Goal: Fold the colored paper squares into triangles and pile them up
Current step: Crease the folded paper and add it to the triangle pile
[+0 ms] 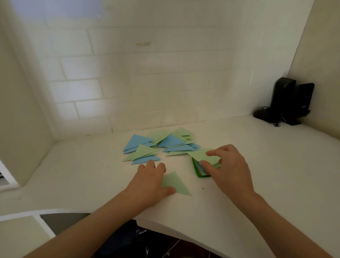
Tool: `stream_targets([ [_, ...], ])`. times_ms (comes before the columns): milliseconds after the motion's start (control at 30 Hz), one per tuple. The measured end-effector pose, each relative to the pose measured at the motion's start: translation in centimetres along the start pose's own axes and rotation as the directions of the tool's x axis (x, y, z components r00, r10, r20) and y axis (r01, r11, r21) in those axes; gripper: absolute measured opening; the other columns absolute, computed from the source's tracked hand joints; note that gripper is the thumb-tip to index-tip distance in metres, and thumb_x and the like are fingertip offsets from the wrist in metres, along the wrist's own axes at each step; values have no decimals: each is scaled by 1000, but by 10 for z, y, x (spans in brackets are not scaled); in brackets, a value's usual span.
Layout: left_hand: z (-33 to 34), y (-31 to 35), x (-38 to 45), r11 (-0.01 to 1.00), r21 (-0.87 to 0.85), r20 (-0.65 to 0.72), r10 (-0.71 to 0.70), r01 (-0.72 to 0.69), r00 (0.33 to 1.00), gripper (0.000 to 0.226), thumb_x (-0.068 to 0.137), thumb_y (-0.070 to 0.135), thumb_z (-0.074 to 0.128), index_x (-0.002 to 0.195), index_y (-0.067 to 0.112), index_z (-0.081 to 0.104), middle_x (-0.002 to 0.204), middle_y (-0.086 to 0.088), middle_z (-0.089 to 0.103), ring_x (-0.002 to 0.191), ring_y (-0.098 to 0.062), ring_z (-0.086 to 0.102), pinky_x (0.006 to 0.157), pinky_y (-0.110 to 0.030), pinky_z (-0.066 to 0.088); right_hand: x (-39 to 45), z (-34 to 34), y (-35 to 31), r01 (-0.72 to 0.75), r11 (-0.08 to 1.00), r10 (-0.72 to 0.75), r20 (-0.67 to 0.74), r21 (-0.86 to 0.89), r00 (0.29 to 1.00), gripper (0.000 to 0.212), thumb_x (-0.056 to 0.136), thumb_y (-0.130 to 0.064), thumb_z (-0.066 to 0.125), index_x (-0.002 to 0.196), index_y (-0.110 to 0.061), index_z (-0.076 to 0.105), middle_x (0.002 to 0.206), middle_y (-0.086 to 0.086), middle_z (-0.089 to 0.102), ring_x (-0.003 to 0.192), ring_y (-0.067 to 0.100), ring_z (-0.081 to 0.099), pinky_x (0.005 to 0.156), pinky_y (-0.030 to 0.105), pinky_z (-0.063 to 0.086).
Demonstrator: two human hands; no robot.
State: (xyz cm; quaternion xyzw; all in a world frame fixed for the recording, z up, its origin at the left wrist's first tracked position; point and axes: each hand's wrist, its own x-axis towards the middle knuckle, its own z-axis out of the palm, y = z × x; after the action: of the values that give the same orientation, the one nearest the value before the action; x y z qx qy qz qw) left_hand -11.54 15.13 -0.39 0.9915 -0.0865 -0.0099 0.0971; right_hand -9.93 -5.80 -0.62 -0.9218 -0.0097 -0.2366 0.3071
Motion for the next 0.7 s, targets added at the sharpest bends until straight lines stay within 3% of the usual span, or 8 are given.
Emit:
stream_targets([
  [133, -10, 2, 5, 985, -157, 85, -59, 72, 995, 57, 76, 48, 72, 123, 27, 45, 114, 2, 49, 99, -15, 52, 80, -25, 41, 4, 9, 3, -16, 999, 18, 43, -51, 999, 32, 79, -45, 69, 107, -29, 69, 104, -12, 50, 84, 5, 49, 67, 25, 40],
  [267, -15, -5, 7, 957, -268, 116, -79, 108, 990, 44, 74, 38, 78, 111, 26, 56, 93, 8, 56, 78, -6, 53, 68, -19, 44, 2, 11, 6, -11, 1000, 12, 62, -26, 998, 14, 84, -38, 65, 91, -31, 74, 100, -10, 54, 89, 9, 52, 68, 27, 43],
  [400, -20, -17, 8, 923, -342, 143, -134, 176, 981, 43, 72, 31, 80, 108, 28, 55, 92, 10, 62, 77, -3, 57, 64, -14, 43, 3, 9, 4, -2, 1000, 2, -1, -1, 1000, 17, 86, -37, 62, 88, -27, 75, 97, -8, 58, 83, 9, 52, 67, 28, 44],
  [567, -28, -34, 13, 944, -274, 184, -134, 182, 974, 19, 75, 29, 77, 91, 24, 68, 84, 9, 66, 76, -4, 59, 64, -15, 44, -1, 3, -20, 276, 949, -304, -207, -153, 930, 10, 82, -27, 69, 76, -21, 75, 88, -5, 63, 75, 17, 54, 65, 34, 40],
  [700, -38, -55, 21, 920, -350, 189, -114, 175, 975, 7, 82, 25, 71, 82, 22, 65, 81, 6, 62, 74, -9, 55, 64, -18, 40, -25, 7, -38, 429, 885, -456, -159, -180, 876, 10, 78, -26, 66, 70, -21, 71, 86, -7, 64, 76, 16, 55, 67, 33, 40],
])
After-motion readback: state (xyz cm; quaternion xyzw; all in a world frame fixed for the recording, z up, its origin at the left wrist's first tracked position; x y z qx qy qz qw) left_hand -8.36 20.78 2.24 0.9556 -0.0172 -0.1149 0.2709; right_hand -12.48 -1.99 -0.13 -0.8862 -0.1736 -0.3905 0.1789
